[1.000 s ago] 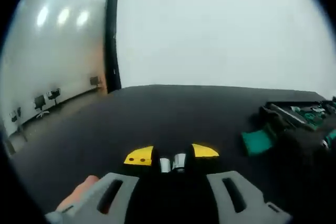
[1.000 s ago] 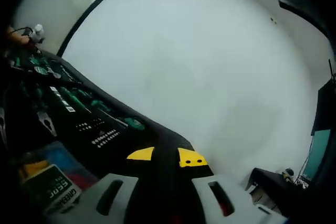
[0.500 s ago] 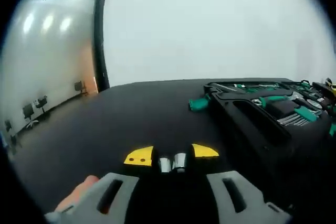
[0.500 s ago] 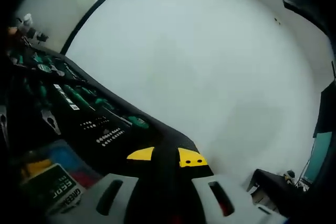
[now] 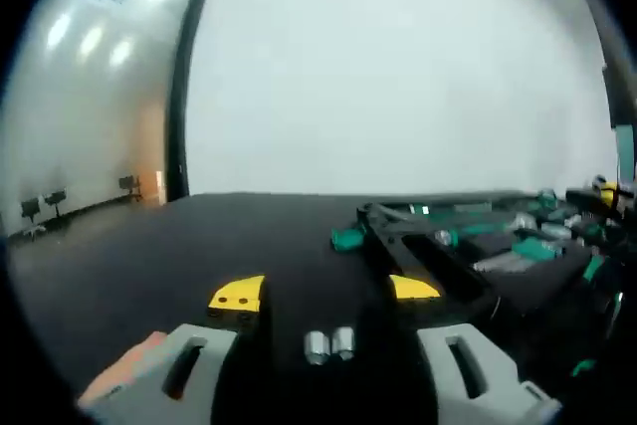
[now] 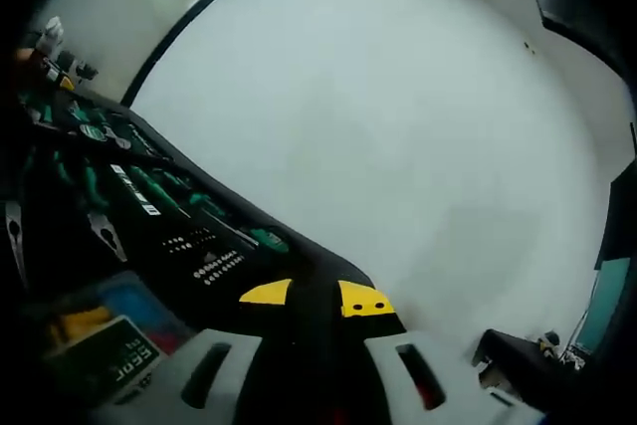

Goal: Pick up the tools and put them into their designated positions in the toolbox.

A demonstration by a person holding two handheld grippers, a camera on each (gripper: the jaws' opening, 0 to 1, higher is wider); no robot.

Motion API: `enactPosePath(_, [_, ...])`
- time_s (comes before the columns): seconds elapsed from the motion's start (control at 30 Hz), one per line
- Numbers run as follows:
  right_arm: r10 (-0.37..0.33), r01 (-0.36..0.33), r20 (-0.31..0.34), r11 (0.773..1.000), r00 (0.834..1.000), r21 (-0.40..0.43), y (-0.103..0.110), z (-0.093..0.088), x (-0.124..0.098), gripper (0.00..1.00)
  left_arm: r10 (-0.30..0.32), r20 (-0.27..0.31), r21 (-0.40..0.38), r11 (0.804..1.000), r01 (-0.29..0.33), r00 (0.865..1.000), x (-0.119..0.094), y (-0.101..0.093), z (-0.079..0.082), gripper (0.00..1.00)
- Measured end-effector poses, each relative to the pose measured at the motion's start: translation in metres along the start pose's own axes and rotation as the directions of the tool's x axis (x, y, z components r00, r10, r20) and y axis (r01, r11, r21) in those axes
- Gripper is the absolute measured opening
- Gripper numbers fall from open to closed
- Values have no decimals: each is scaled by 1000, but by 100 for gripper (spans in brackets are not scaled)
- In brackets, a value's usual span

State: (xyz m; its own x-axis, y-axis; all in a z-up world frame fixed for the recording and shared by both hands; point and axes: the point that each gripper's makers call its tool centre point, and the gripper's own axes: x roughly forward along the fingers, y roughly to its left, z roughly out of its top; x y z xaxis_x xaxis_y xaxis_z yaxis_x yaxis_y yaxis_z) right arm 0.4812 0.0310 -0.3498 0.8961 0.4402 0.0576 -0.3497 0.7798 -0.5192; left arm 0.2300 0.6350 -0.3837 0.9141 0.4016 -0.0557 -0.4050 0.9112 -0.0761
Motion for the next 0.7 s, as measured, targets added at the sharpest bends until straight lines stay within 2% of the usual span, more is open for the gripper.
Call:
enactPosePath(0.1, [4,-4,-5,1000,1000,-7,1,-1,0,14,46,76,-76,996,-40,996,-8,15,15,38])
enactPosePath(0.17, [7,-7,-9,1000,1000,-4,2,-2,0,14,80,85,-119,990,-69,993,-12,26,17,33])
enactPosePath(0.23, [7,-7,-13,1000,1000,0,1,-3,0,14,79,59,-96,993,-73,995,-15,28,12,21])
enactPosePath(0.27, [6,-6,-15,1000,1000,1,1,-4,0,14,58,28,-62,996,-56,998,-17,20,7,15])
enactPosePath(0.3, [4,-4,-20,1000,1000,0,0,-4,0,14,22,17,42,999,-23,1000,-17,13,4,16])
enactPosePath(0.33, [4,-4,-22,1000,1000,1,0,-5,0,14,-14,23,83,996,12,1000,-16,3,6,17])
enactPosePath(0.37, [5,-4,-22,1000,1000,4,0,-5,0,14,-35,23,76,997,33,999,-16,-5,7,17])
enactPosePath(0.4, [5,-5,-22,1000,1000,6,1,-5,0,14,-27,21,81,996,25,999,-16,-7,5,17])
enactPosePath(0.43, [6,-6,-23,1000,1000,4,1,-5,0,14,-4,-24,130,992,7,1000,-15,-6,-3,17])
enactPosePath(0.53, [6,-6,-28,1000,1000,-7,2,-5,0,14,-7,-50,122,992,13,999,-12,-9,-7,17])
enactPosePath(0.67, [4,-4,-27,1000,1000,-13,2,-5,-1,14,5,-149,139,990,16,989,-10,-1,-26,17])
enactPosePath(0.7, [3,-4,-26,1000,1000,-12,2,-4,-1,14,4,-154,137,990,17,988,-9,-2,-28,17])
